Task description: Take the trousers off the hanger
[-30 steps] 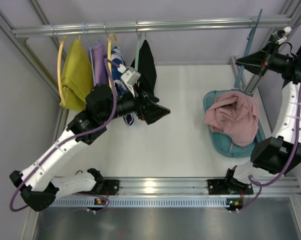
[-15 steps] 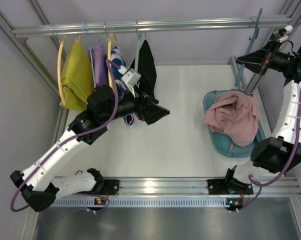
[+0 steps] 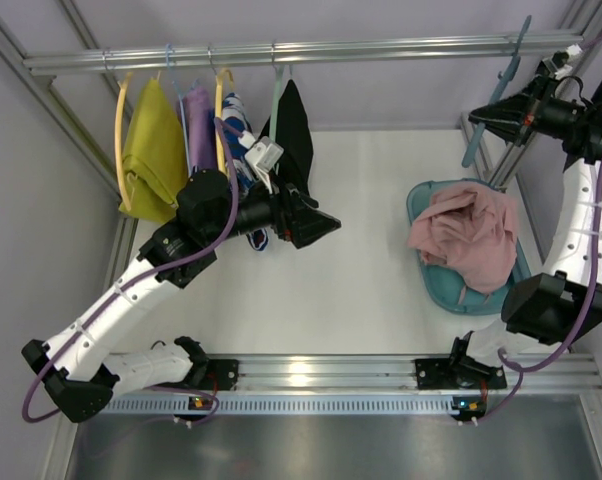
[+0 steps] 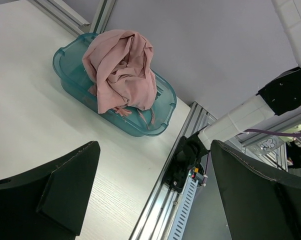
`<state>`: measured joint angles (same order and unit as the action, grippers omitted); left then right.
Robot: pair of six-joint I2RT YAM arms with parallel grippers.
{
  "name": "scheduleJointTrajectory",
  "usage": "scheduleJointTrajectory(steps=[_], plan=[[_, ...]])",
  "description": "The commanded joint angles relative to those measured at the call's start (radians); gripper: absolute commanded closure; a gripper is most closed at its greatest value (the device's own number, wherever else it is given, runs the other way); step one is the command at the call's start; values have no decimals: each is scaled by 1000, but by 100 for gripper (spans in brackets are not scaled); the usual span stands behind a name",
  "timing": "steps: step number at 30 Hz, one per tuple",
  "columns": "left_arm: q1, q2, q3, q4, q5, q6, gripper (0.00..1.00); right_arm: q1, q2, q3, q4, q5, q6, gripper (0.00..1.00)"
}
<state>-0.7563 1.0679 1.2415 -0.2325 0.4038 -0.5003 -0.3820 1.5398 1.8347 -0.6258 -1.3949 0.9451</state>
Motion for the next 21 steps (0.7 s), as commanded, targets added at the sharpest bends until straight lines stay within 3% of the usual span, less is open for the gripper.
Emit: scheduleJointTrajectory(steps=[1, 9, 21], plan=[[11, -3, 30, 53, 12, -9, 1, 31, 17, 40, 147, -67, 29, 100], [15, -16, 9, 55, 17, -18, 2, 40, -29, -78, 447, -130, 133, 100], [18, -34, -2, 53, 13, -14, 1, 38, 17, -190, 515, -104, 181, 100]])
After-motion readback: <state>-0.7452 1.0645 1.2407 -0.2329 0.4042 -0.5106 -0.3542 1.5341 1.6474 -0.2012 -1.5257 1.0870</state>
